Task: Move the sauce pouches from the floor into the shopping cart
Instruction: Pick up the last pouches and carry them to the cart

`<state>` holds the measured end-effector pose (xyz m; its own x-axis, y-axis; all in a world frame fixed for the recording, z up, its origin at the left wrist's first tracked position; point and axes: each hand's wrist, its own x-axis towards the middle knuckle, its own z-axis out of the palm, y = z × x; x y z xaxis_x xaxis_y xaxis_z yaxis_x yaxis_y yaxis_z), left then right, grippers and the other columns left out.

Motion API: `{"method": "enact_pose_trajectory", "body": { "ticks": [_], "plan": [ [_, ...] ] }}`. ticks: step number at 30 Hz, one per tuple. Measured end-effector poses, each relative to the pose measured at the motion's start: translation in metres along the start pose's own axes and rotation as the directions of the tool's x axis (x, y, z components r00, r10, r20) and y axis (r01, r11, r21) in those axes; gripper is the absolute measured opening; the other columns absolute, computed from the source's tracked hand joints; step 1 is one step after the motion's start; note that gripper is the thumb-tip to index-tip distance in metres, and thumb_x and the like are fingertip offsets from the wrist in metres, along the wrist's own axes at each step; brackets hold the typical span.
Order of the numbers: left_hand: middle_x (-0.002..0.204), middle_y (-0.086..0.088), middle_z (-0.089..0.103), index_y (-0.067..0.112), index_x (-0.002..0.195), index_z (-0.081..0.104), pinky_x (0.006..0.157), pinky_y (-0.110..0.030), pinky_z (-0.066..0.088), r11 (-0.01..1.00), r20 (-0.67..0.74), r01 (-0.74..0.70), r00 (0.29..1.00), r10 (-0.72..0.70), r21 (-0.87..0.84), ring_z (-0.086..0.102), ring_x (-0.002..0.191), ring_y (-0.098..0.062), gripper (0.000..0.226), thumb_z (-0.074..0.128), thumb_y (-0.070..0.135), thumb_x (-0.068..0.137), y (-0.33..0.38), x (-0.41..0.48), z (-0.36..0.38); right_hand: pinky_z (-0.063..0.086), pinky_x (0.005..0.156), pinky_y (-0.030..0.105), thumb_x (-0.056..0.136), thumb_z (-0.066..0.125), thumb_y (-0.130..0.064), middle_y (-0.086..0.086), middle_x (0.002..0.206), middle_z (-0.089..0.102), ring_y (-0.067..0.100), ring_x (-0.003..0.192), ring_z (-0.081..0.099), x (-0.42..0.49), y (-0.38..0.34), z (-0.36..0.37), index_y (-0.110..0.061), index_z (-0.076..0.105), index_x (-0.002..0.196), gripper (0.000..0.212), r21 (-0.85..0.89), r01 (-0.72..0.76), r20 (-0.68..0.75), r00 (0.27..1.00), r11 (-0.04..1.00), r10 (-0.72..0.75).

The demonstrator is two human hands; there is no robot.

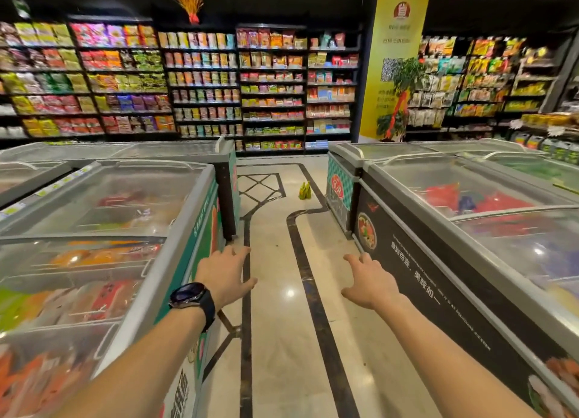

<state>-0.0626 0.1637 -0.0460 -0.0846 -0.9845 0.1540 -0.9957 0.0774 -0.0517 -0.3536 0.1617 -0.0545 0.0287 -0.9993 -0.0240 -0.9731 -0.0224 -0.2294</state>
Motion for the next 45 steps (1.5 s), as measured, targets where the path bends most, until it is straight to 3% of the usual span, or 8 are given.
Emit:
{"method": "enact_pose_trajectory", "body": {
  "ticks": [13,25,31,36,45],
  "plan": [
    [0.129,-0.006,0.054,0.028,0.146,0.031,0.089,-0.040,0.056,0.999,0.085,-0.041,0.995,0.041,-0.003,0.058,0.114,-0.027,0.069,0.052,0.063,0.090,-0.065,0.286,0.055,0.047,0.098,0.040,0.084,0.067,-0.039,0.006,0.146,0.038,0.027,0.130,0.045,0.277,-0.046,-0.007,-0.027,0.028,0.148,0.076,0.011,-0.052,0.023,0.998,0.999,0.052],
    [0.133,-0.005,0.052,0.030,0.148,0.029,0.087,-0.039,0.055,0.999,0.153,-0.042,0.987,0.043,-0.007,0.059,0.115,-0.027,0.070,0.050,0.063,0.091,-0.048,0.576,0.113,0.051,0.095,0.042,0.080,0.066,-0.043,0.006,0.139,0.041,0.027,0.125,0.048,0.583,0.011,0.014,-0.027,0.030,0.146,0.077,0.029,-0.085,0.092,0.992,0.996,0.082],
    [0.136,-0.005,0.051,0.032,0.149,0.029,0.093,-0.040,0.054,1.000,0.173,0.023,0.985,-0.020,-0.016,0.056,0.121,-0.025,0.071,0.050,0.065,0.091,-0.052,0.718,0.133,0.046,0.103,0.045,0.082,0.064,-0.045,0.010,0.146,0.036,0.030,0.132,0.042,0.743,0.026,0.006,-0.024,0.024,0.150,0.082,0.023,-0.080,0.146,0.986,0.997,0.076],
    [0.143,-0.003,0.049,0.031,0.151,0.027,0.109,-0.050,0.040,0.997,0.190,0.077,0.979,-0.079,0.018,0.052,0.128,-0.024,0.072,0.050,0.064,0.092,-0.073,0.826,0.156,0.045,0.098,0.040,0.084,0.063,-0.042,0.011,0.144,0.039,0.030,0.129,0.045,0.865,0.013,0.009,-0.022,0.024,0.151,0.080,0.010,-0.029,0.151,0.988,1.000,0.027],
    [0.131,-0.007,0.053,0.027,0.146,0.033,0.088,-0.040,0.054,0.999,0.242,0.026,0.970,-0.015,-0.042,0.059,0.116,-0.027,0.069,0.052,0.063,0.090,-0.122,1.065,0.237,0.045,0.097,0.039,0.085,0.065,-0.040,0.011,0.147,0.034,0.030,0.132,0.043,1.092,-0.012,0.035,-0.022,0.023,0.152,0.081,0.006,-0.065,0.192,0.979,0.998,0.062]
  ]
}}
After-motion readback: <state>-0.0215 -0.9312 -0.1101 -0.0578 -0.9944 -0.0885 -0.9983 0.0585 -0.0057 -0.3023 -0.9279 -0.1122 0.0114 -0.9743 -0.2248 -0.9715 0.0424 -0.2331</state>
